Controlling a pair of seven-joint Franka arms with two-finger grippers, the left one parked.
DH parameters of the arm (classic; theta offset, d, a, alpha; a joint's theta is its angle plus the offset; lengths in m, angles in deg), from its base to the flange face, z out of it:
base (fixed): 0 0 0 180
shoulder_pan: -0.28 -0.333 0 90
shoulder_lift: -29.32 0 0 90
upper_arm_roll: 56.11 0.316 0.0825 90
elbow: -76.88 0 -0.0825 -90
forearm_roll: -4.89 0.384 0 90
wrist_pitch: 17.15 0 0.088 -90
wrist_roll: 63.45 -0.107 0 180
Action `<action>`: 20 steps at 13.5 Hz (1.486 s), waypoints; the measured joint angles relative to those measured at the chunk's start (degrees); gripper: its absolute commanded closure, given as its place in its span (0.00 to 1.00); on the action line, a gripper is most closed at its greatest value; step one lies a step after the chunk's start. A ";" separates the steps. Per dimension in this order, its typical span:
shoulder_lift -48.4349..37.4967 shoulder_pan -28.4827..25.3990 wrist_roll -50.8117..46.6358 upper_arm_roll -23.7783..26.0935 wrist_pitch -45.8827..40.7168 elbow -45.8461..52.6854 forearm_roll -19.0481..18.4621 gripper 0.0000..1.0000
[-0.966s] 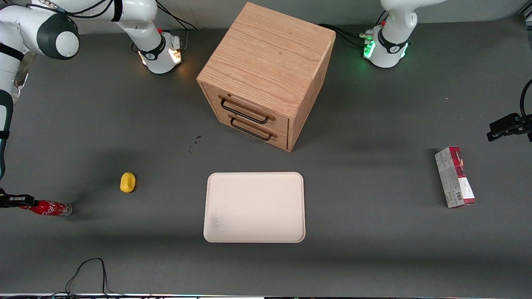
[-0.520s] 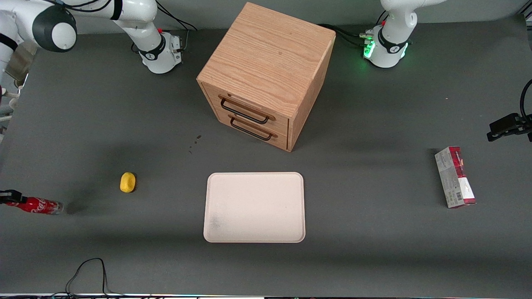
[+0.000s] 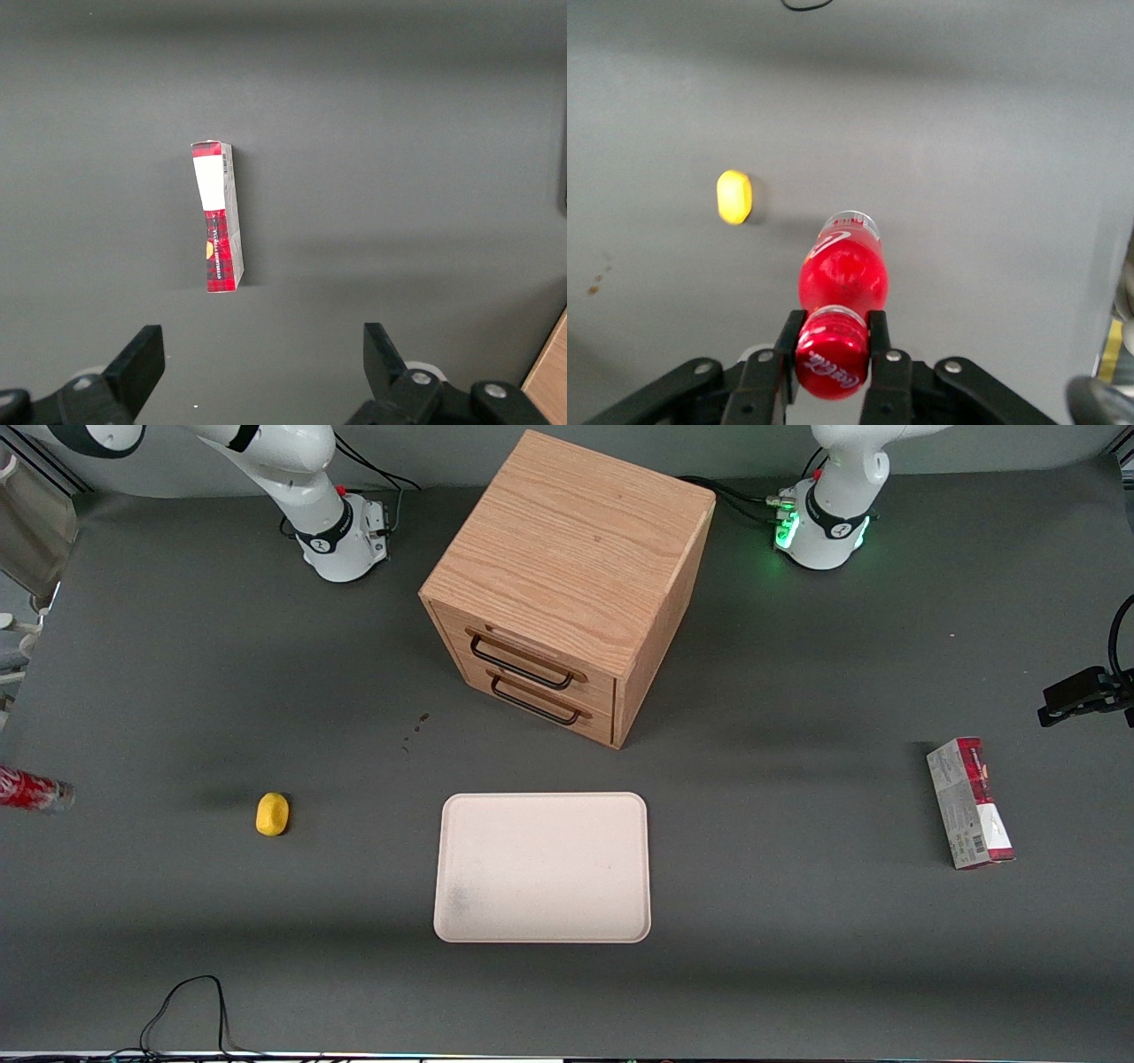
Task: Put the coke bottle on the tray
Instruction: 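Lift the bottle and carry it over the cream tray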
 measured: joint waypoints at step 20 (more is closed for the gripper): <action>-0.64 -45.10 -58.68 3.13 4.02 2.47 -0.36 1.00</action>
